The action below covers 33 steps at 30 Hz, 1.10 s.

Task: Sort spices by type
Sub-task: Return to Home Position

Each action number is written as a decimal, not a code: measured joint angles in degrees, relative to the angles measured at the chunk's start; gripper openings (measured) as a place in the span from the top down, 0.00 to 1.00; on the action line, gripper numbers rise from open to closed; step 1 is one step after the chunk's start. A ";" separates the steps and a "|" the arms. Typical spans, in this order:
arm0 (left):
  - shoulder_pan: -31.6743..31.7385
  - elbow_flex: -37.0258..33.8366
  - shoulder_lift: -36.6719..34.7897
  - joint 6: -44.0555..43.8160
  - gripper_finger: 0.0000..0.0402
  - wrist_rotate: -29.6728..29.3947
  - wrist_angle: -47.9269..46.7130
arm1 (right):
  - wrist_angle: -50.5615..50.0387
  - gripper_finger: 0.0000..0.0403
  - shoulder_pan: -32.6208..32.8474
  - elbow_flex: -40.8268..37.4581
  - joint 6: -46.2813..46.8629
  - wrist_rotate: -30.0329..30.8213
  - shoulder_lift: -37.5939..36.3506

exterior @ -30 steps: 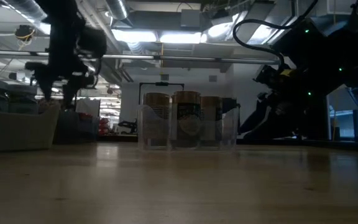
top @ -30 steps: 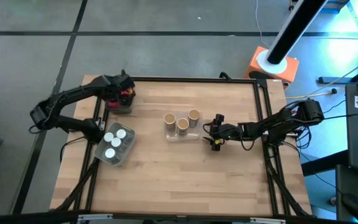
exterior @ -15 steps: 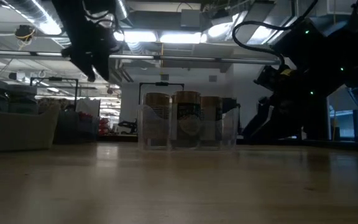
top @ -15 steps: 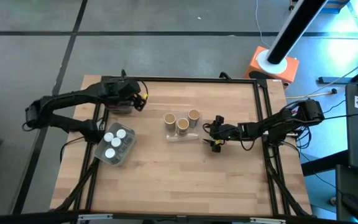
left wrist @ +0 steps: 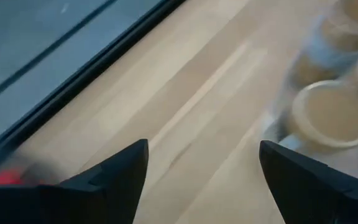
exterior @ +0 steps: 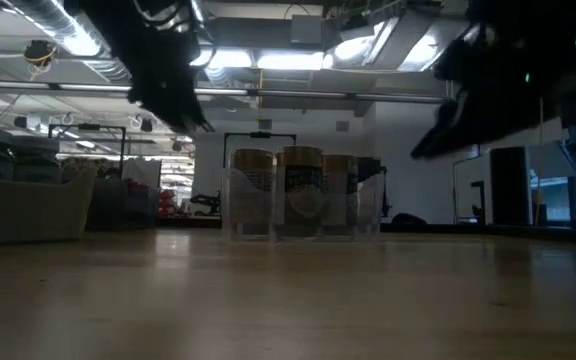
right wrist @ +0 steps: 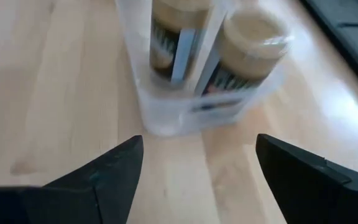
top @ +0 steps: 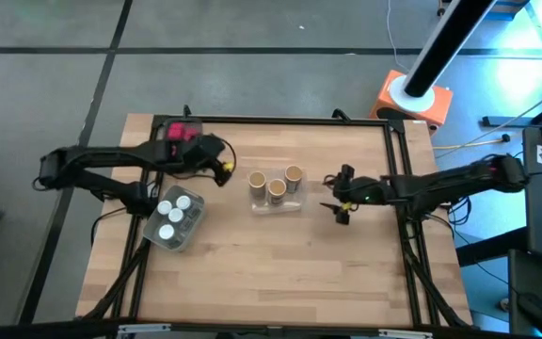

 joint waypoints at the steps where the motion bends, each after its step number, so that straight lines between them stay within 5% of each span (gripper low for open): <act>1: -1.11 -0.98 -0.01 1.17 0.29 0.15 3.03 | -2.09 0.23 0.00 1.02 -0.21 0.06 -1.99; 9: -9.13 -10.43 -1.05 9.74 0.55 1.39 24.20 | -10.26 0.30 -1.04 3.61 -2.31 1.74 -15.01; 19: -10.52 -27.10 -11.39 13.87 0.88 9.37 43.66 | -10.98 0.61 -10.85 0.36 -3.18 -13.73 -23.35; 33: -10.60 -39.22 -31.78 14.71 0.98 9.19 46.99 | -6.76 0.95 -19.07 -10.73 -0.05 -14.97 -39.21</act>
